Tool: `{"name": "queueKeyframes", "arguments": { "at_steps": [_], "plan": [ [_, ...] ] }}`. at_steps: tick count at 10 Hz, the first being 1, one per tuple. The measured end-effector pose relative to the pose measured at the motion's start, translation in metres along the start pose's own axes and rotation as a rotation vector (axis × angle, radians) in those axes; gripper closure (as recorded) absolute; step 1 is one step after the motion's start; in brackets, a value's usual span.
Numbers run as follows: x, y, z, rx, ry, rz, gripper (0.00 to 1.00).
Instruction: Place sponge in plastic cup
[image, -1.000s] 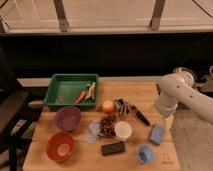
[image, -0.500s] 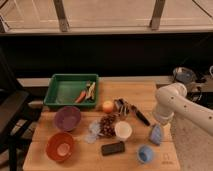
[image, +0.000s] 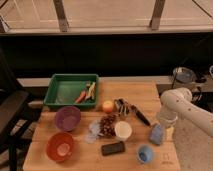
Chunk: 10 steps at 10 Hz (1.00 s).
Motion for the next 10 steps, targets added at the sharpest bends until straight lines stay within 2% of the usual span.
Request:
{"name": "queueKeyframes", "arguments": {
  "at_steps": [5, 6, 7, 9, 10],
  "plan": [
    [-0.007, 0.002, 0.003, 0.031, -0.022, -0.027, 0.80],
    [-0.009, 0.001, 0.002, 0.038, -0.028, -0.028, 0.92],
    [-0.011, 0.000, 0.001, 0.048, -0.033, -0.028, 0.99],
    [-0.011, 0.000, -0.006, 0.066, -0.032, -0.028, 1.00],
    [-0.014, -0.002, -0.016, 0.076, -0.018, -0.036, 1.00]
  ]
}}
